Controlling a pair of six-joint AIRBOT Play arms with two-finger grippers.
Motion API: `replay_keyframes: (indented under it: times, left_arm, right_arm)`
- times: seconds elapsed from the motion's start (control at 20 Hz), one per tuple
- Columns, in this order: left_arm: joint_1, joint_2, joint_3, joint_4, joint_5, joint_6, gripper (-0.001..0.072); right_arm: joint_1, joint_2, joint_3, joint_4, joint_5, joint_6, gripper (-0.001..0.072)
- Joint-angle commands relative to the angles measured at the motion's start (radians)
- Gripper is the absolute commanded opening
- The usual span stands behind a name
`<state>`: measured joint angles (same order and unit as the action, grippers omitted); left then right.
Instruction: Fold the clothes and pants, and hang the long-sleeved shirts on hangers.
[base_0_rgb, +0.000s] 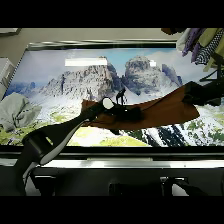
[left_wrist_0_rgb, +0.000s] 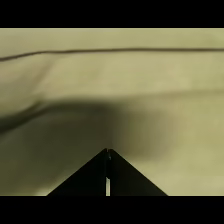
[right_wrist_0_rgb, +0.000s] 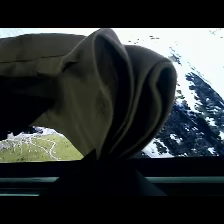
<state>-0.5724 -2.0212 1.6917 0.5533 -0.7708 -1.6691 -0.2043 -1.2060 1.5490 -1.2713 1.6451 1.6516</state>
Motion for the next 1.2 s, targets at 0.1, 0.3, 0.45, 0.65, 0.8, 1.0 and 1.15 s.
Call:
replay_keyframes:
  times: [0.1, 0.3, 0.45, 0.65, 0.8, 1.0, 1.15]
  left_arm:
    - [-0.093, -0.127, 0.162, -0.056, 0.026, -0.078, 0.0017]
    - [-0.141, -0.172, 0.221, -0.061, 0.067, -0.112, 0.0018]
    - [-0.119, -0.162, 0.228, -0.058, 0.03, -0.109, 0.0017]
    - [0.007, -0.076, 0.228, 0.095, -0.192, -0.076, 0.0017]
    - [0.143, 0.057, 0.227, 0.385, -0.387, -0.134, 0.0017]
    - [0.331, 0.24, 0.227, 0.704, -0.622, -0.138, 0.0018]
    - [0.453, 0.343, 0.227, 0.768, -0.699, -0.125, 0.0019]
  right_arm:
    - [0.001, 0.037, 0.023, -0.031, -0.006, 0.023, 0.0027]
    - [0.001, 0.037, 0.066, -0.024, -0.071, 0.06, 0.0027]
    - [0.001, 0.037, 0.066, -0.028, -0.066, 0.058, 0.0027]
    - [0.002, 0.008, 0.066, 0.043, -0.087, 0.059, 0.0027]
    - [0.057, -0.038, 0.066, 0.179, -0.128, 0.082, 0.0027]
    - [0.283, -0.101, 0.066, 0.159, -0.241, 0.163, 0.0027]
    - [0.46, -0.171, 0.066, 0.129, -0.329, 0.23, 0.0027]
